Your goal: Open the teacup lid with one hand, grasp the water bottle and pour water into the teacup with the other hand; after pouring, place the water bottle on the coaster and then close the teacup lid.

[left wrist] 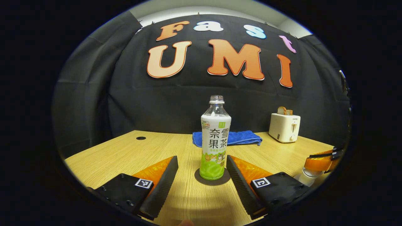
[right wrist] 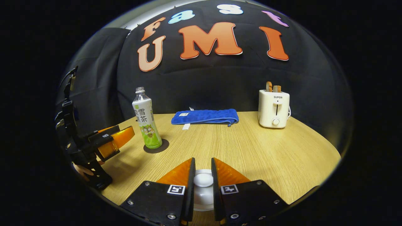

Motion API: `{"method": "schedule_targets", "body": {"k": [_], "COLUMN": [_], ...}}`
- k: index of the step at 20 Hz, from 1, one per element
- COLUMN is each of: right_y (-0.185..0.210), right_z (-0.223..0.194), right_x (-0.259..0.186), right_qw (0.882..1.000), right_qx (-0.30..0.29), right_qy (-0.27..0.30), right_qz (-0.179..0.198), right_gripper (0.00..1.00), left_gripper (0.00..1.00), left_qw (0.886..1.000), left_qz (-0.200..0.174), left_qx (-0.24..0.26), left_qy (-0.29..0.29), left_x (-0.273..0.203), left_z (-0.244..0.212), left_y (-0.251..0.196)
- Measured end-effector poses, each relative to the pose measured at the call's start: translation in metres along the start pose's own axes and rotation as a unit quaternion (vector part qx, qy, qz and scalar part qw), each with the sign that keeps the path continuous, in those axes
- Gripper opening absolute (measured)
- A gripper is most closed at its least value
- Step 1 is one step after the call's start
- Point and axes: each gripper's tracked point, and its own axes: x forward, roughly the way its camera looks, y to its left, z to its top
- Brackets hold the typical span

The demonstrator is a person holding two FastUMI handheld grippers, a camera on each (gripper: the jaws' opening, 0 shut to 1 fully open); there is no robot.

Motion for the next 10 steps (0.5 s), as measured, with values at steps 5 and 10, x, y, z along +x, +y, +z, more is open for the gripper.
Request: {"method": "schedule_targets", "body": {"k": [5,10], "right_y": [0.0,-0.017], "right_z": [0.002,0.015], "right_x": [-0.003,-0.012], "right_qw": [1.0,1.0], "right_qx": [0.002,0.002], "right_qy": [-0.005,-0.026], "right_qz": [0.002,-0.008], "right_gripper": [0.32,0.69], "left_gripper": [0.99,0.99], "left_qw": [1.0,1.0], "left_qz": [-0.002,0.01], "left_qx": [0.005,0.0], "left_qy": [-0.006,-0.016], "left_x": [-0.001,-0.005], "left_z": [0.0,0.002], "left_y": [-0.002,0.004]}}
